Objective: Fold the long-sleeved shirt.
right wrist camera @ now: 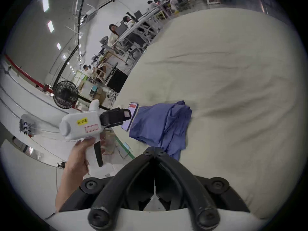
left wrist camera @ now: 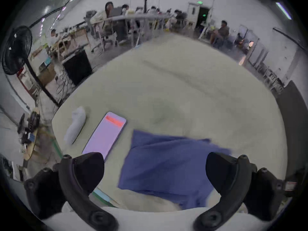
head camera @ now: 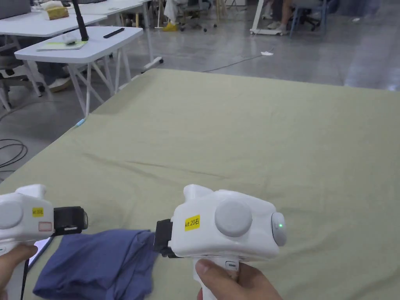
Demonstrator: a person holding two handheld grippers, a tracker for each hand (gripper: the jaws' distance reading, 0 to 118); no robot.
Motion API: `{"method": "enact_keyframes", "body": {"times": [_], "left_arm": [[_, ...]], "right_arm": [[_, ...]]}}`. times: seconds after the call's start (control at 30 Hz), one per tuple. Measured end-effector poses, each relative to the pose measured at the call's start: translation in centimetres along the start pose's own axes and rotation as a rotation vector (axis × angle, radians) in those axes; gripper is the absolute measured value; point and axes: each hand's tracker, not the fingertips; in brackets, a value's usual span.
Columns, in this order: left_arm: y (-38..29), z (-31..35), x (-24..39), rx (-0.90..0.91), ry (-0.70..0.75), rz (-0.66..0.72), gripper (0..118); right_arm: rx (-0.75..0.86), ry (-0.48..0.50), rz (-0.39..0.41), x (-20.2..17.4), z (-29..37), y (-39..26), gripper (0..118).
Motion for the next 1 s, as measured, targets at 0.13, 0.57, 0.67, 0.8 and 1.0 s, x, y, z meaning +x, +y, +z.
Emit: {"method": "enact_keyframes", "body": {"times": [0.13, 0.57, 0.67, 0.8, 1.0], "left_arm": [[3.1, 5.8, 7.0, 0.078, -0.302, 0.011, 118], [2.6, 31.9, 33.1, 0.798, -0.531, -0.318, 0], [-0.3, 34.9, 36.0, 0.878, -0.504, -0.331, 0], [-4.2, 36.5, 37.3, 0.942, -0.500, -0.348, 0], [-6.6, 36.2, 37.0, 0.914, -0.520, -0.362, 3]], "right_arm": [[0.187, -0.063, 0.032, 2.1, 9.2, 1.8, 0], [0.993, -0.651, 0.207, 3.9, 46.2, -3.0, 0], [1.071, -0.702, 0.238, 3.6, 48.4, -5.9, 0], [1.057, -0.671, 0.245, 4.3, 48.4, -8.7, 0], [1.001, -0.655, 0.253, 5.2, 47.1, -10.8, 17]]}}
